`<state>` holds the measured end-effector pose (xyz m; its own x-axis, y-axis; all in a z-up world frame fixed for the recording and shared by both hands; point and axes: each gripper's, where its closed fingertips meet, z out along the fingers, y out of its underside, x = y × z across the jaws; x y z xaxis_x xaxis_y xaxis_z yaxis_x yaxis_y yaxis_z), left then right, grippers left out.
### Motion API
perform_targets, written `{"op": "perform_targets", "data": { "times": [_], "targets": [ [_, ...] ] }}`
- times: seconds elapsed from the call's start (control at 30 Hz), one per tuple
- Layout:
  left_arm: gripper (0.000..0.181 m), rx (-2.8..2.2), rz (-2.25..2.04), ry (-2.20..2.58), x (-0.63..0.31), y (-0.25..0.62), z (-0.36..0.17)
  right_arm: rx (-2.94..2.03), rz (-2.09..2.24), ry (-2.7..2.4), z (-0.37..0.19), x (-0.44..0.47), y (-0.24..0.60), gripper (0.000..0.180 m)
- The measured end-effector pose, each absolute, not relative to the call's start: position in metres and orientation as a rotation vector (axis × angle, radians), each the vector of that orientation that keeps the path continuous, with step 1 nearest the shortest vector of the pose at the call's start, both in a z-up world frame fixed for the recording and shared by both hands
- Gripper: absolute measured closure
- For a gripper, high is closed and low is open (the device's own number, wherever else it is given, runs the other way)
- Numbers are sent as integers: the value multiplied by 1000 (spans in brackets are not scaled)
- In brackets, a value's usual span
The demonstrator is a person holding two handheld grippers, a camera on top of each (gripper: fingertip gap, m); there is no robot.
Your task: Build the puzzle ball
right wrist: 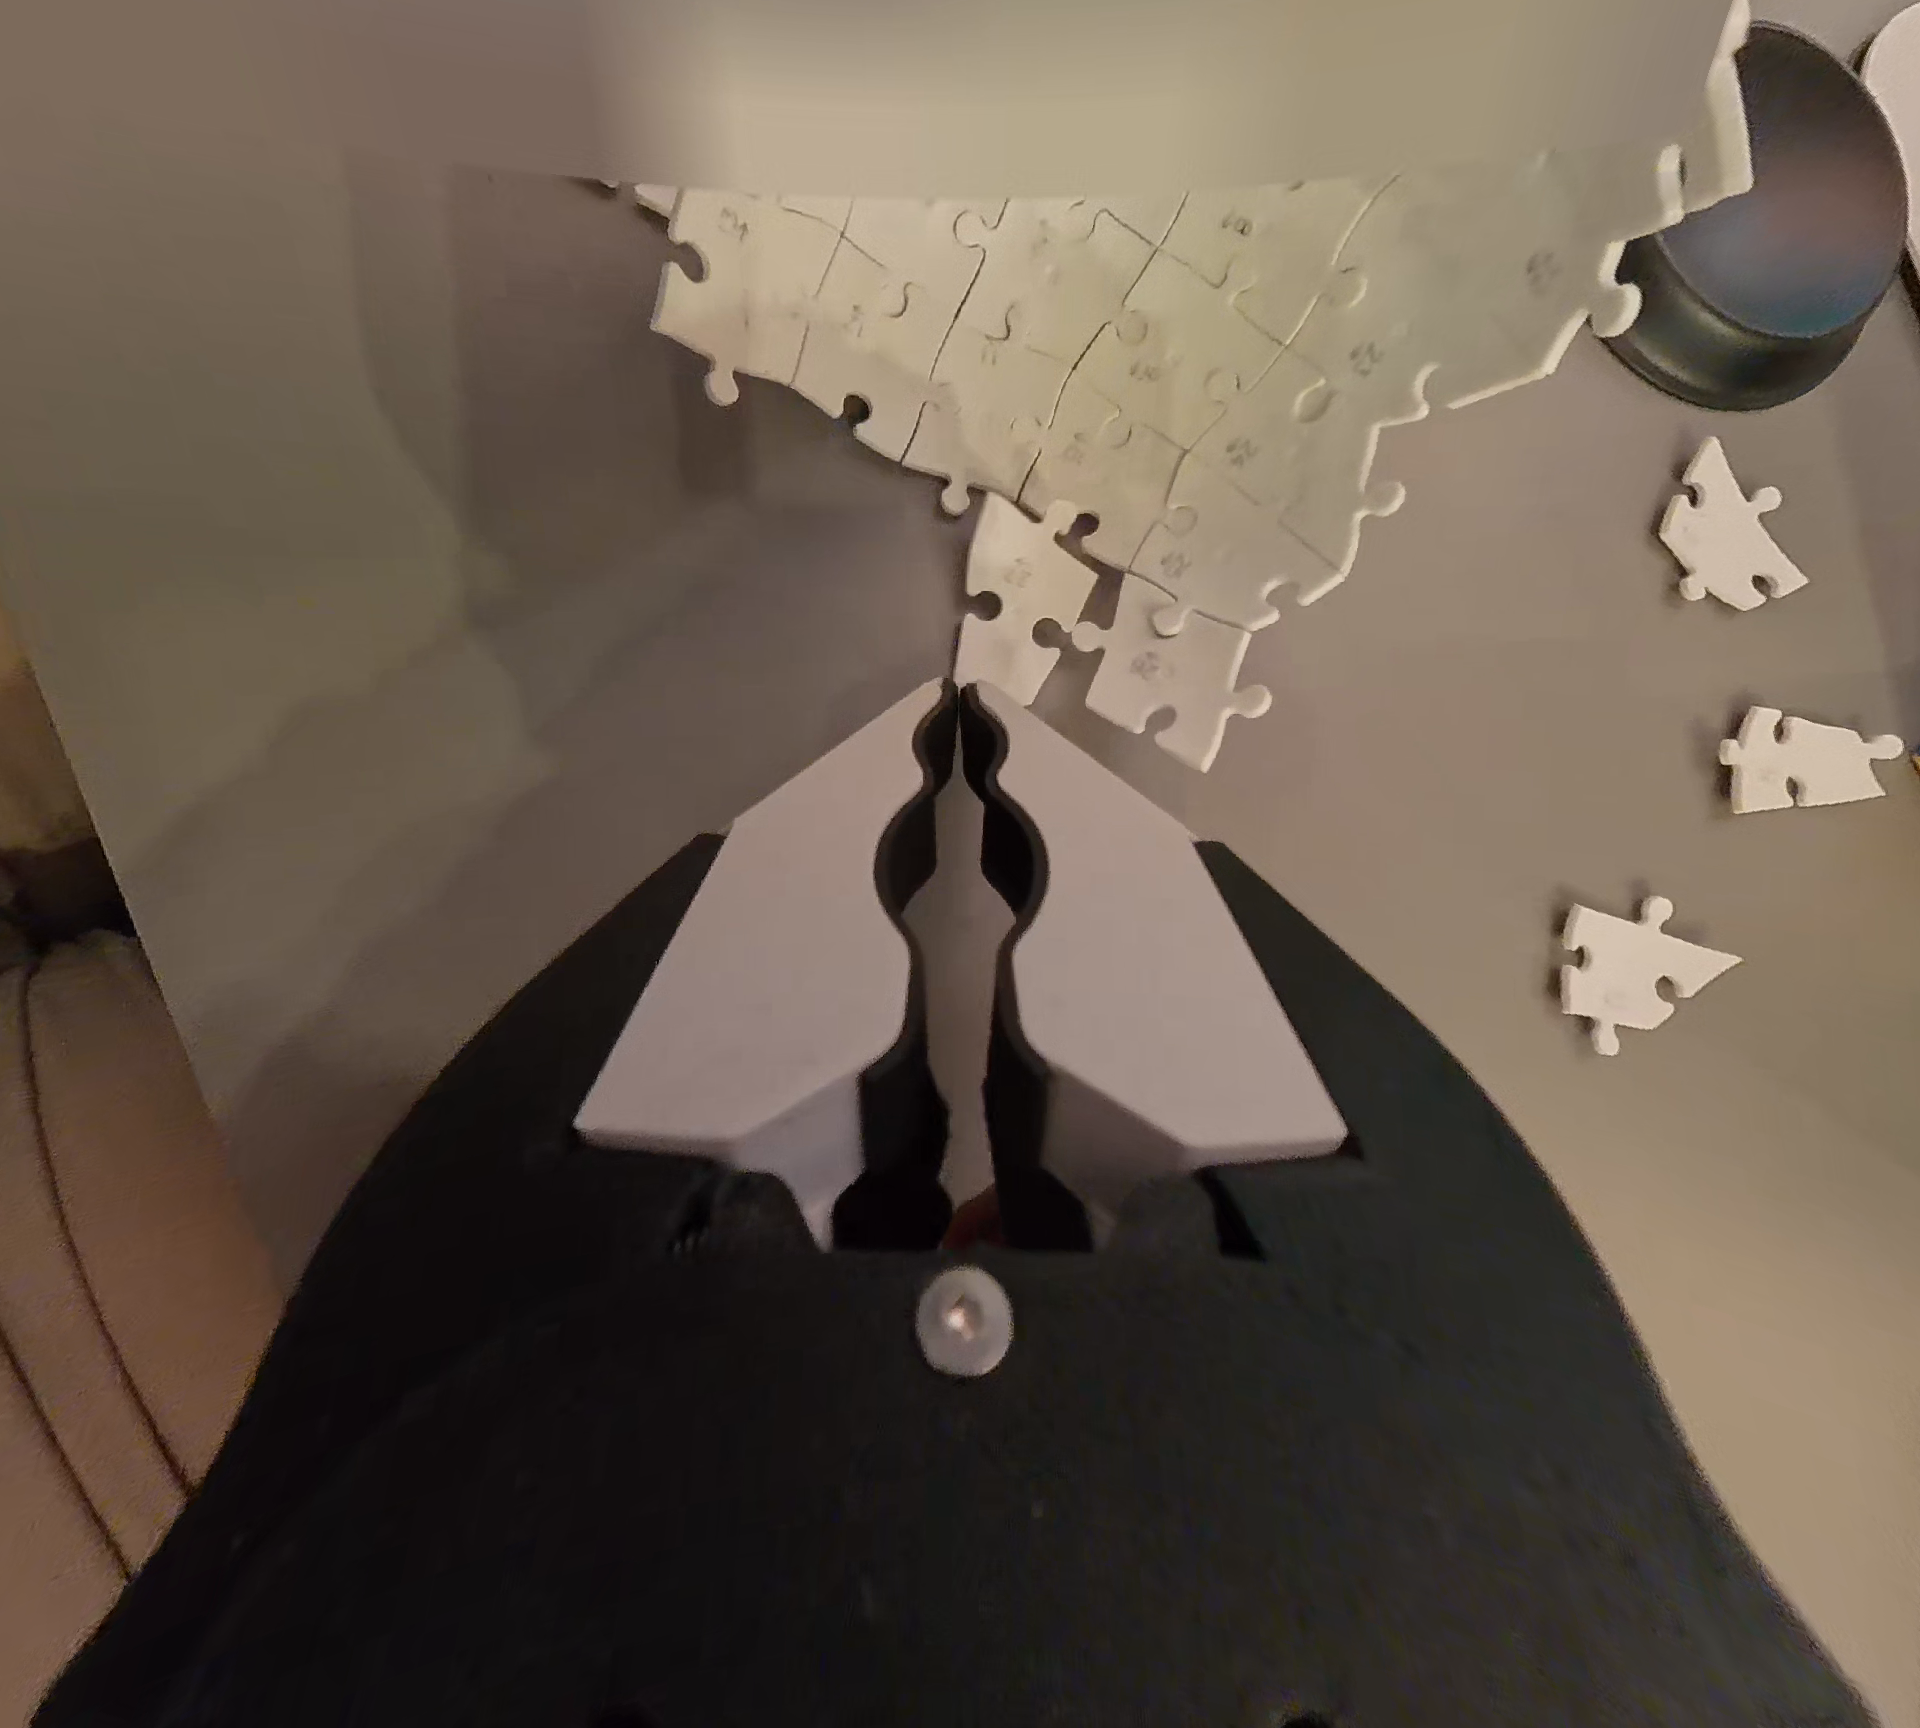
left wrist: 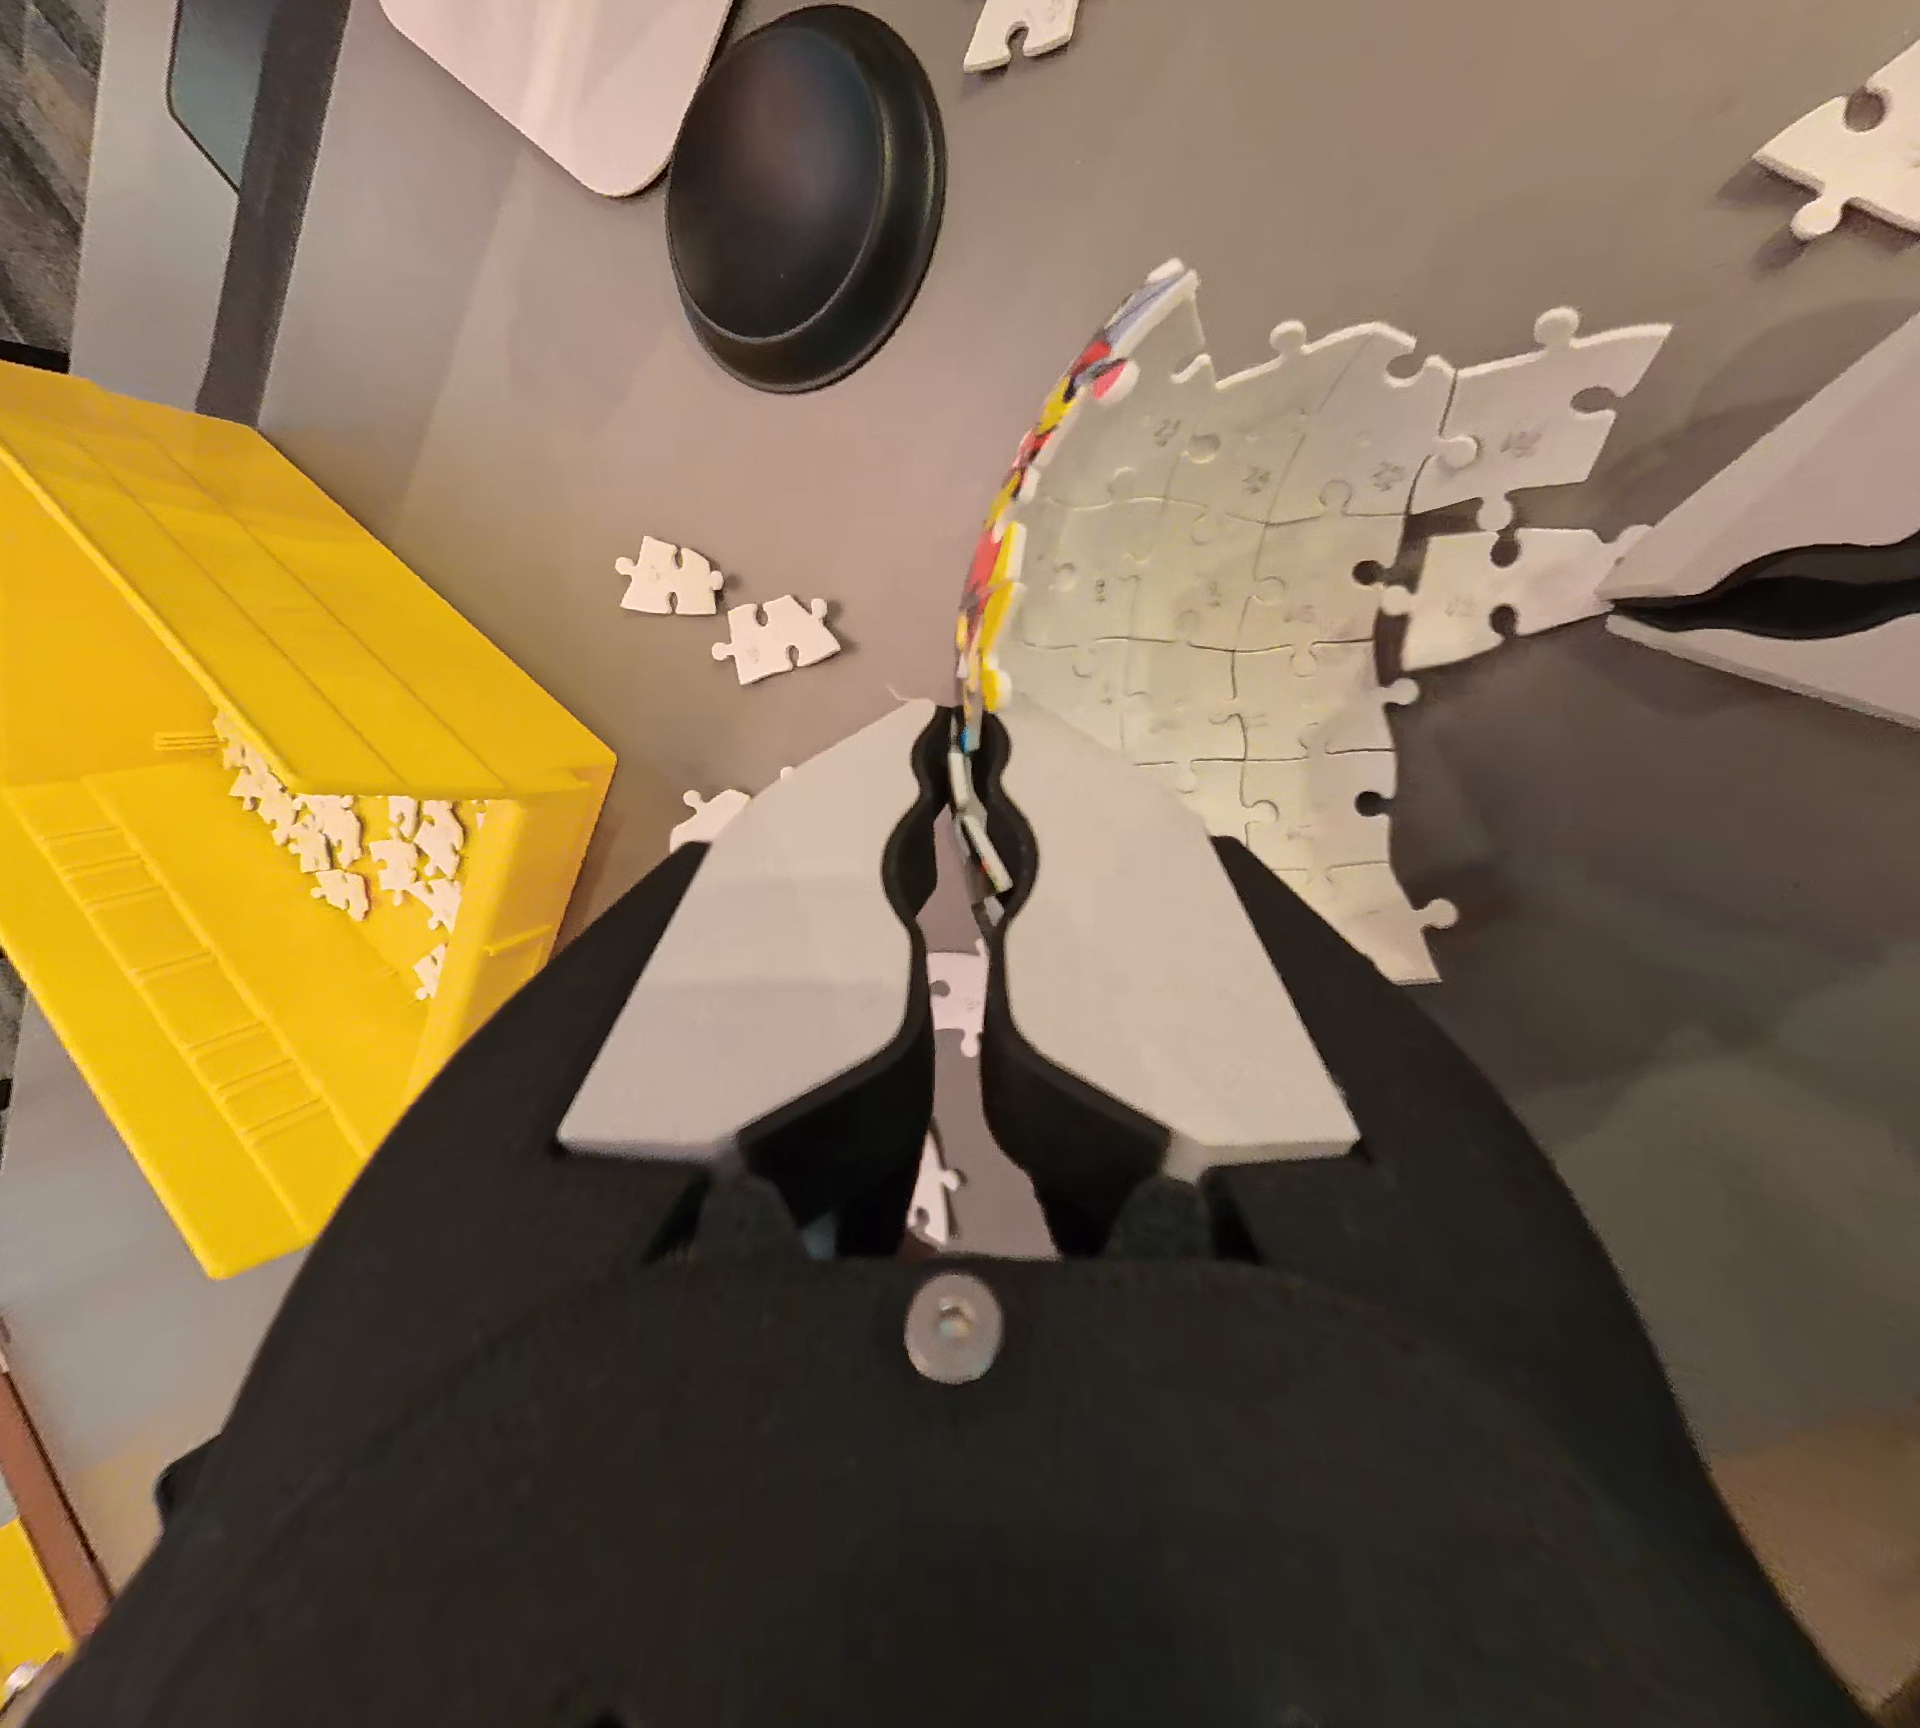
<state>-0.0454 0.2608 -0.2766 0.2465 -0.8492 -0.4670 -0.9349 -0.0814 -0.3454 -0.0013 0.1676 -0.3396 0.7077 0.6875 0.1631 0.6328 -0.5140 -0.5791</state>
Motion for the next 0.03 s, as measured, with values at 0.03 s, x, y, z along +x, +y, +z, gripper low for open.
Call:
{"op": "perform_targets", "data": {
  "times": [0.03],
  "targets": [
    [177,-1943,197,1624,-45,261,-277,-2293,111,-999,-340,0,168,180]
  ]
}}
